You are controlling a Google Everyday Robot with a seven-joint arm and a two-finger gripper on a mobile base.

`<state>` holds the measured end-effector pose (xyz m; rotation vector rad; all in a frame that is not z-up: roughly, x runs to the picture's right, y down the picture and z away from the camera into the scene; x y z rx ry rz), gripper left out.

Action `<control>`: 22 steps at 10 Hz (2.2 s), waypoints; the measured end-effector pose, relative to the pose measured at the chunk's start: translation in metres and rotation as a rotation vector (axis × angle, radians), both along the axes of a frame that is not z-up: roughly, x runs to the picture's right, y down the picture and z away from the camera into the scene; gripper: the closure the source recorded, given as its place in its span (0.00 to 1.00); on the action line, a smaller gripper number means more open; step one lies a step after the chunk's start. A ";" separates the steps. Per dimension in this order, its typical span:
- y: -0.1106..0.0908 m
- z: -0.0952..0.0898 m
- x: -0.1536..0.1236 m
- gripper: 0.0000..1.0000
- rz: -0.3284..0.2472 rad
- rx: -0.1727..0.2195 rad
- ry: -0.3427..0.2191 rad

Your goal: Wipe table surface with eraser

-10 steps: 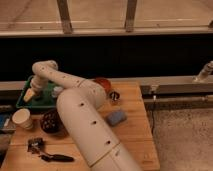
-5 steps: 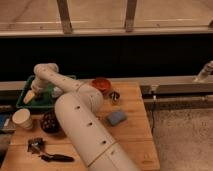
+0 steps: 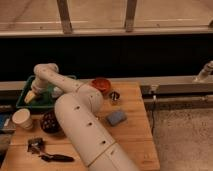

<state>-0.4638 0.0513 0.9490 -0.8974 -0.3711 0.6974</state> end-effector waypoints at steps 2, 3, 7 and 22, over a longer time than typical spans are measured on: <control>0.000 0.000 0.000 0.63 0.000 0.000 0.000; 0.000 0.000 0.000 0.74 -0.001 0.000 0.000; 0.001 -0.001 0.000 1.00 -0.002 -0.002 0.001; 0.002 0.006 0.007 1.00 -0.022 0.027 0.046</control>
